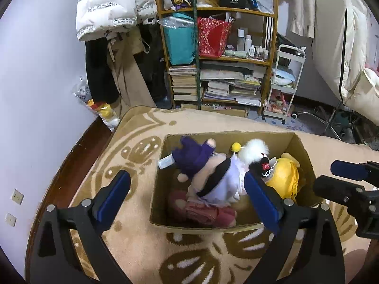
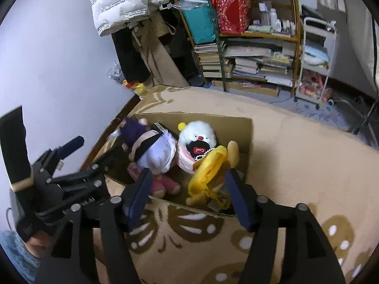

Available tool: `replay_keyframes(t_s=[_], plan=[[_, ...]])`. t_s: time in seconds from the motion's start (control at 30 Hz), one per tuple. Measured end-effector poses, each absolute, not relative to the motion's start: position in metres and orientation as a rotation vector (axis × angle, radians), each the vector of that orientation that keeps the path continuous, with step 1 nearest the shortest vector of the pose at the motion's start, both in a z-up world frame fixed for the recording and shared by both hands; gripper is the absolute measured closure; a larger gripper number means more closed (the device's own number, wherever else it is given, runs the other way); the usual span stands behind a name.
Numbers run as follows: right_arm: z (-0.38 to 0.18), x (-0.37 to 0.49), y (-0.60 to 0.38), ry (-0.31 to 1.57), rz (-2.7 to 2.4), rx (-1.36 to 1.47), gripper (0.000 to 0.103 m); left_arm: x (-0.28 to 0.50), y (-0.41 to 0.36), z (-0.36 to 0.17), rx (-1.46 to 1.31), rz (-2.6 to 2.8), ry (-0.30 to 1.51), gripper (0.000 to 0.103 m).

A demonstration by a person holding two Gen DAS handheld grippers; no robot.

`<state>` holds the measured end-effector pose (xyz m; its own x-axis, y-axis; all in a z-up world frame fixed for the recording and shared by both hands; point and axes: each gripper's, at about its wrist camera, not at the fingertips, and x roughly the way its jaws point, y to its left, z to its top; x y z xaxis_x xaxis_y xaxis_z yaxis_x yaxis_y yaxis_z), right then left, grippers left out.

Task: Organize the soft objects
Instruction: 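Carry both plushes over the box and open both tools to drop them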

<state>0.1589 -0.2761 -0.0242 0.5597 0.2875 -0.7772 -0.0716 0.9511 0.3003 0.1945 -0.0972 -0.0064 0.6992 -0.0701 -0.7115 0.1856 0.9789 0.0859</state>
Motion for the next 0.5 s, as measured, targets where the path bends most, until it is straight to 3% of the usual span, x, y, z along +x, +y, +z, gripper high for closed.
replay_keyframes(t_s=[0.07, 0.13, 0.33, 0.4, 0.5], plan=[[-0.018, 0.155, -0.277, 0.954, 0.208, 0.248, 0.016, 0.19, -0.094, 0.001, 0.151, -0.133, 0.773, 0.007], [-0.009, 0.149, -0.278, 0.941, 0.205, 0.247, 0.008, 0.185, -0.088, 0.011, 0.118, -0.146, 0.784, 0.007], [0.016, 0.123, -0.28, 0.876, 0.192, 0.229, 0.0, 0.161, -0.084, 0.036, 0.112, -0.163, 0.772, 0.006], [0.025, 0.111, -0.282, 0.843, 0.185, 0.233, 0.0, 0.15, -0.083, 0.045, 0.113, -0.159, 0.754, 0.0], [0.037, 0.097, -0.282, 0.808, 0.185, 0.228, 0.0, 0.131, -0.082, 0.055, 0.119, -0.157, 0.731, 0.0]])
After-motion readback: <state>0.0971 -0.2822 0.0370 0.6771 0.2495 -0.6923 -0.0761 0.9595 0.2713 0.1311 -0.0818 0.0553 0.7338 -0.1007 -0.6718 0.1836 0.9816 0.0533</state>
